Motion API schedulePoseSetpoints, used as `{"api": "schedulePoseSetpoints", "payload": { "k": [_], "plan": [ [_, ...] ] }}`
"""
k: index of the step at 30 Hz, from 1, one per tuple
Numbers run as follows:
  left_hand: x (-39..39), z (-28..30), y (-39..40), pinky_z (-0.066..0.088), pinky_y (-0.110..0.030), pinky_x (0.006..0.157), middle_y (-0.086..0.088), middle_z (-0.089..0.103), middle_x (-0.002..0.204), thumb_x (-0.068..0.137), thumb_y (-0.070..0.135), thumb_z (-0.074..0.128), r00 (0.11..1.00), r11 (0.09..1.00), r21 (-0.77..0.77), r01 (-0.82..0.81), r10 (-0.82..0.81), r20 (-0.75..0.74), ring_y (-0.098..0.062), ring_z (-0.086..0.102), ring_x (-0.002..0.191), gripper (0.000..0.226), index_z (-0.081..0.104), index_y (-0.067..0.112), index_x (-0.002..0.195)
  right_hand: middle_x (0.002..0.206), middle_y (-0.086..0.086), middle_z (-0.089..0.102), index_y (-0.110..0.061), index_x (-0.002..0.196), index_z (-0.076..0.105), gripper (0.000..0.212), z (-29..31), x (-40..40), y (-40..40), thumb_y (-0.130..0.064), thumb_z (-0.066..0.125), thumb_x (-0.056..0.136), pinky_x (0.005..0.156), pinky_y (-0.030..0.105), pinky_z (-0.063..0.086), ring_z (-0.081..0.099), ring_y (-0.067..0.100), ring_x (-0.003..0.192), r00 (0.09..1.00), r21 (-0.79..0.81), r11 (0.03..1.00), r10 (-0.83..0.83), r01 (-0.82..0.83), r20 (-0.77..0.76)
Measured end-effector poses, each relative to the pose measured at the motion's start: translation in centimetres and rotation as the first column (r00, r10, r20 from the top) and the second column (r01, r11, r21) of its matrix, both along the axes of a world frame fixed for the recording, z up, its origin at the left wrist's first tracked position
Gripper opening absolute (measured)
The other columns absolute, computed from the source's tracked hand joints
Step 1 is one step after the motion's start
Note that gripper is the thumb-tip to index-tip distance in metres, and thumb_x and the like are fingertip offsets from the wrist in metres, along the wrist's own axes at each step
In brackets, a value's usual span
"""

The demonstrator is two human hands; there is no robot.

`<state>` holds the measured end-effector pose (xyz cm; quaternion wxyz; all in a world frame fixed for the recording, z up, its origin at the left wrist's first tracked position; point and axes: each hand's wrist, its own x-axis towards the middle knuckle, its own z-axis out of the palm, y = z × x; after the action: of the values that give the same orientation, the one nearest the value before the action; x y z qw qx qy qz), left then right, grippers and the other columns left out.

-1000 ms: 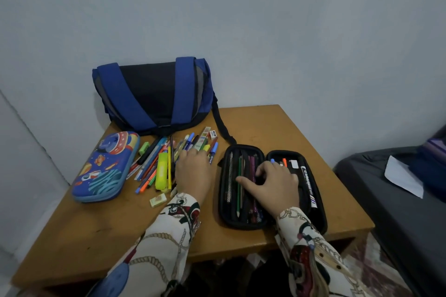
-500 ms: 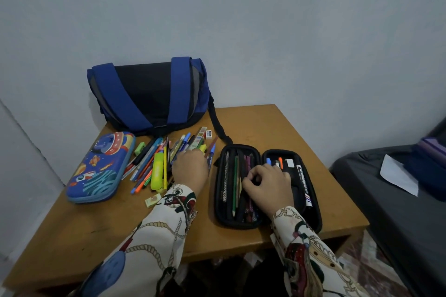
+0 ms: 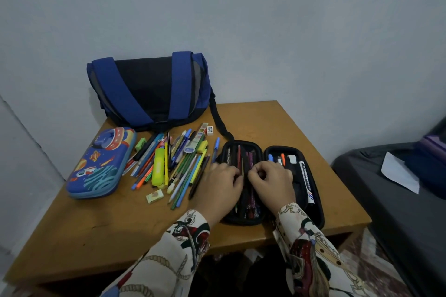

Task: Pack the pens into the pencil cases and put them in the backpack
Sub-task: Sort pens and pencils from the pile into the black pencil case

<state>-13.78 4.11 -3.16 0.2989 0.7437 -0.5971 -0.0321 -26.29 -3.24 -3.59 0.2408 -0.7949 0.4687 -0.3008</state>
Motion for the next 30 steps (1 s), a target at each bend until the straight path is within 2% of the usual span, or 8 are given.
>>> {"api": "schedulePoseSetpoints", "payload": {
  "k": [9,11,14,18,22,25,27,30],
  "plan": [
    [0.8,0.2,0.0,0.041,-0.032,0.088,0.006,0.05,0.09,0.091,0.031,0.057,0.998,0.998,0.043,0.048,-0.047,-0.033,-0.017,0.042,0.102,0.012,0.065,0.022,0.092,0.079,-0.008,0.06,-0.024,0.067,0.053,0.023,0.0,0.1,0.0,-0.028,0.058,0.089,0.086,0.03,0.024,0.051,0.011,0.083,1.0,-0.008,1.0,0.01,-0.01,0.002],
    [0.8,0.4,-0.2,0.04,-0.036,0.094,0.006,0.051,0.099,0.09,0.031,0.059,0.998,0.998,0.044,0.04,-0.038,-0.04,-0.019,0.041,0.108,0.011,0.066,0.023,0.09,0.079,-0.008,0.059,-0.023,0.067,0.054,0.022,0.0,0.1,0.0,-0.028,0.058,0.089,0.086,0.031,0.024,0.051,0.011,0.083,1.0,-0.012,1.0,0.009,-0.009,0.002],
    [0.7,0.4,-0.3,0.024,-0.039,0.112,0.01,0.049,0.138,0.093,0.028,0.056,0.996,0.996,0.033,0.084,-0.084,0.002,-0.014,0.029,0.135,0.009,0.061,0.024,0.087,0.078,-0.008,0.059,-0.022,0.068,0.055,0.022,0.0,0.1,0.0,-0.028,0.059,0.089,0.087,0.032,0.026,0.051,0.011,0.082,1.0,-0.015,1.0,0.01,-0.01,0.0],
    [0.5,0.0,0.1,-0.005,-0.03,0.118,0.008,0.047,0.145,0.097,0.029,0.047,0.993,0.994,0.047,0.098,-0.1,0.056,-0.005,0.025,0.143,0.016,0.061,0.02,0.1,0.077,-0.009,0.058,-0.025,0.066,0.053,0.023,0.0,0.1,0.0,-0.028,0.059,0.088,0.087,0.031,0.025,0.051,0.01,0.083,1.0,-0.004,1.0,0.006,-0.006,0.009],
    [0.6,0.0,0.7,-0.005,-0.026,0.117,0.007,0.05,0.143,0.097,0.032,0.047,0.988,0.992,0.031,0.123,-0.125,0.089,-0.004,0.034,0.138,0.026,0.058,0.023,0.118,0.075,-0.009,0.057,-0.025,0.065,0.052,0.024,-0.1,0.1,0.1,-0.028,0.059,0.088,0.089,0.032,0.027,0.05,0.009,0.081,1.0,-0.013,1.0,0.001,-0.001,0.007],
    [1.0,0.3,0.4,-0.004,-0.036,0.121,0.007,0.041,0.15,0.099,0.038,0.042,0.989,0.99,0.101,0.097,-0.108,0.101,-0.006,0.023,0.144,0.048,0.038,0.029,0.146,0.077,-0.01,0.057,-0.026,0.065,0.051,0.024,0.0,0.1,0.1,-0.028,0.059,0.088,0.089,0.031,0.026,0.051,0.01,0.083,1.0,-0.004,1.0,0.006,-0.006,0.014],
    [0.8,0.3,0.0,-0.002,-0.04,0.121,0.011,0.033,0.154,0.102,0.037,0.034,0.987,0.988,0.135,0.072,-0.09,0.132,-0.008,0.01,0.147,0.048,0.033,0.028,0.149,0.076,-0.009,0.058,-0.027,0.065,0.051,0.024,0.1,0.2,0.1,-0.028,0.059,0.088,0.088,0.032,0.026,0.051,0.01,0.082,1.0,0.002,1.0,0.008,-0.008,0.013],
    [0.6,0.0,-0.4,-0.003,-0.038,0.119,0.013,0.038,0.151,0.102,0.031,0.036,0.98,0.984,0.104,0.143,-0.156,0.12,-0.006,0.007,0.147,0.041,0.048,0.026,0.141,0.075,-0.009,0.058,-0.026,0.065,0.052,0.023,0.0,0.0,0.1,-0.028,0.059,0.087,0.089,0.032,0.027,0.051,0.011,0.081,1.0,0.01,1.0,-0.001,0.0,0.021]
  ]
}}
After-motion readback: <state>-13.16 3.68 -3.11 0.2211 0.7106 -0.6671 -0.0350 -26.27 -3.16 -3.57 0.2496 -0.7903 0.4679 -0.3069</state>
